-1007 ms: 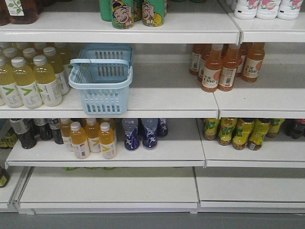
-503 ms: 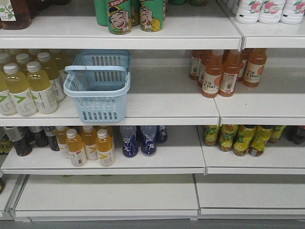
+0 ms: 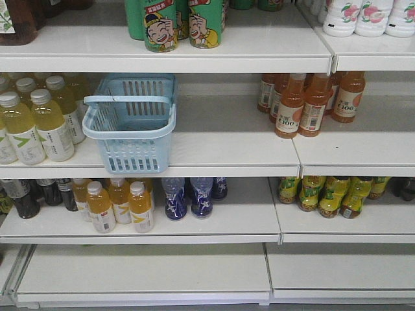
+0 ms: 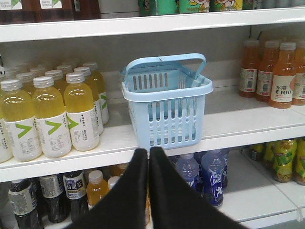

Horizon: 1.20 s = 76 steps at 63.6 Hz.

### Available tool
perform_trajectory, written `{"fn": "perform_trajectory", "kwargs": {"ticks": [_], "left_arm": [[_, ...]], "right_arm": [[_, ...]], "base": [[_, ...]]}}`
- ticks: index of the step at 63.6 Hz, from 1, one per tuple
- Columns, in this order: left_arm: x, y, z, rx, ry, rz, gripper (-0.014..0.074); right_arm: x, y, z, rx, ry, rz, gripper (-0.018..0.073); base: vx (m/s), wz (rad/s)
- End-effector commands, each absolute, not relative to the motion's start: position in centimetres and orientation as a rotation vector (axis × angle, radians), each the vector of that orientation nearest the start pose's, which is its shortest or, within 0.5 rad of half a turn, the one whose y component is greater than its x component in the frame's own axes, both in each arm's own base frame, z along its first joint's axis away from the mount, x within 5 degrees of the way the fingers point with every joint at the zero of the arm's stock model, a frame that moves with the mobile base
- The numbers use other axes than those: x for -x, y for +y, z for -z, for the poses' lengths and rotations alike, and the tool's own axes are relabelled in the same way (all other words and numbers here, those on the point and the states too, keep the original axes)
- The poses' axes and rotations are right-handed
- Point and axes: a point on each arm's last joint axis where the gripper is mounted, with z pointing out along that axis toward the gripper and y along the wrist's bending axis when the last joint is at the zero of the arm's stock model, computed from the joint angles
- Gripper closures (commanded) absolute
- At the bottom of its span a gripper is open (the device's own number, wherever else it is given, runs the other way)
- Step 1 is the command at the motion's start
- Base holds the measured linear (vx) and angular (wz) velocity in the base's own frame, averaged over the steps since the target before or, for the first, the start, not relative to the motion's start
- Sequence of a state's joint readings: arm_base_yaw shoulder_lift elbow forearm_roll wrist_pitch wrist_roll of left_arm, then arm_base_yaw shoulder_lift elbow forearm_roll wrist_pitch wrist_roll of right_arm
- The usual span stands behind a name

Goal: Place coke in basket with both arms

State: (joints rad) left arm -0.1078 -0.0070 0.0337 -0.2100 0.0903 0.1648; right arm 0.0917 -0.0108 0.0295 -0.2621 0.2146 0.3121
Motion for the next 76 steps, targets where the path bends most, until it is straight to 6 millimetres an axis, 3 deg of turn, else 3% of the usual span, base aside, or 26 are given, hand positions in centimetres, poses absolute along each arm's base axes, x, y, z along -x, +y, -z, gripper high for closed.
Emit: {"fn": "perform_trajectory", "kwargs": {"ticks": [1, 76], "left_arm": [[-5.53, -0.62, -20.24, -0.041, 1.503, 0.132, 0.0603], [-5.53, -0.62, -20.24, -0.041, 1.503, 0.132, 0.0603]], "right_arm": [[-5.57, 0.14, -18.88, 0.015, 1.637, -0.064, 0.0564], [-5.57, 0.14, -18.88, 0.015, 1.637, -0.064, 0.0564]], "base": [[0.03, -0.01], [0.01, 0.00]]}}
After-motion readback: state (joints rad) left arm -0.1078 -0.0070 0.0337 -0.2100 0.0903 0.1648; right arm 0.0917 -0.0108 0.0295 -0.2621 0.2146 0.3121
